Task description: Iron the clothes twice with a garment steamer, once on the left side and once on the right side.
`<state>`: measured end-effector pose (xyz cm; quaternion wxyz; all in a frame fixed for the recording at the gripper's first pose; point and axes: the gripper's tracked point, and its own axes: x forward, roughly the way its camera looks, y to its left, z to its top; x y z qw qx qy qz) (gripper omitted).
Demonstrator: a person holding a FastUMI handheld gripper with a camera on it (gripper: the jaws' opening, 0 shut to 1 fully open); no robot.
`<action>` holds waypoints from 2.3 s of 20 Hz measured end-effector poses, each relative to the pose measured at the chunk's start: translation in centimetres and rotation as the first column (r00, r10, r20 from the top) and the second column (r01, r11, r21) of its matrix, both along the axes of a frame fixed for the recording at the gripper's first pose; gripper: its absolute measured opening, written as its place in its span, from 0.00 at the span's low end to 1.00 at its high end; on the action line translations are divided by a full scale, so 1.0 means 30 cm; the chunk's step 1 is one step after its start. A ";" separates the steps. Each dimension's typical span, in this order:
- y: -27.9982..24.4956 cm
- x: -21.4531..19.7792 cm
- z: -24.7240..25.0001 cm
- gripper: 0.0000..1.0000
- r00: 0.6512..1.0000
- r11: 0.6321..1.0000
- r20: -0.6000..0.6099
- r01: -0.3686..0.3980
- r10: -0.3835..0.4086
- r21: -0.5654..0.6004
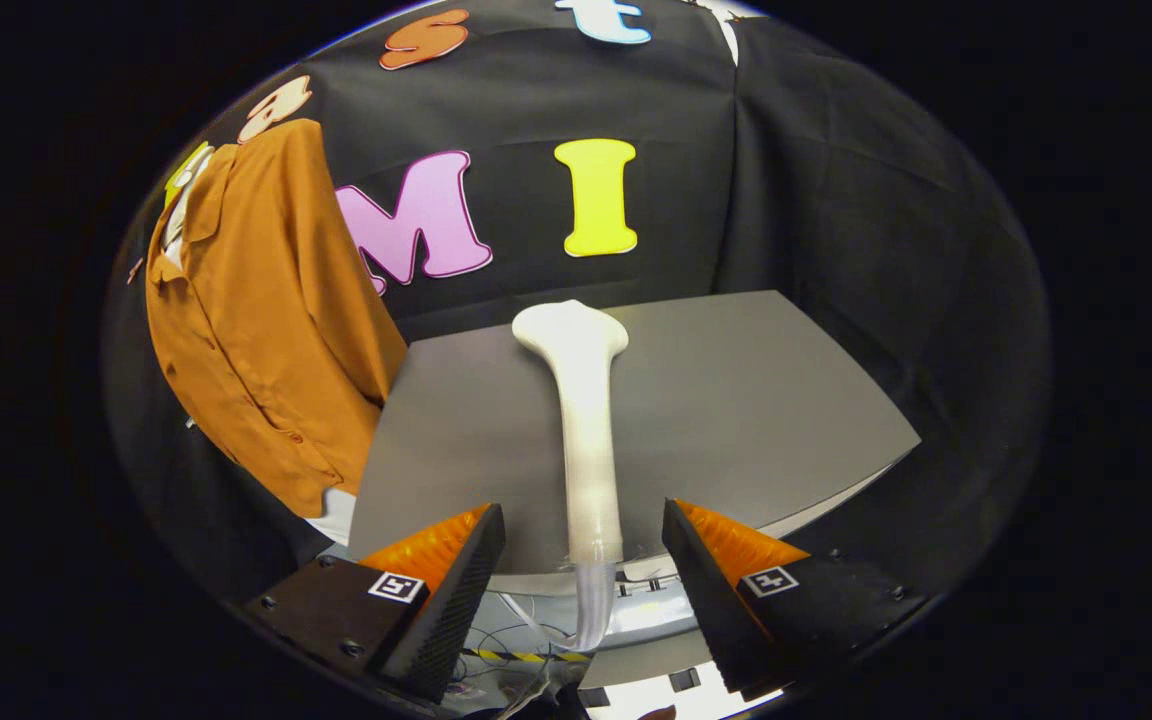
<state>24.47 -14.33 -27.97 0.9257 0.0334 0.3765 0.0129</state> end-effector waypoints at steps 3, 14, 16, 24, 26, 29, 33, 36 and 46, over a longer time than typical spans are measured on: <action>-0.003 0.047 -0.072 0.83 0.999 1.000 -0.041 -0.003 0.003 0.003; 0.024 0.068 -0.132 0.26 0.996 0.994 0.014 -0.092 0.093 -0.053; -0.001 0.057 -0.113 0.26 0.998 0.998 0.014 -0.060 0.060 -0.024; -0.043 -0.013 0.172 0.26 0.955 0.997 0.288 0.059 -0.068 0.040; -0.024 -0.064 0.241 0.26 0.927 0.995 0.364 0.076 -0.095 0.066; 0.013 -0.158 0.323 0.26 0.887 0.995 0.452 0.082 -0.099 0.056; 0.104 -0.283 0.455 0.26 0.843 0.996 0.530 0.086 -0.093 0.038; 0.190 -0.354 0.574 0.26 0.808 0.996 0.584 0.080 -0.083 0.031; 0.521 -0.466 0.753 0.26 0.693 0.999 0.721 0.035 -0.011 -0.019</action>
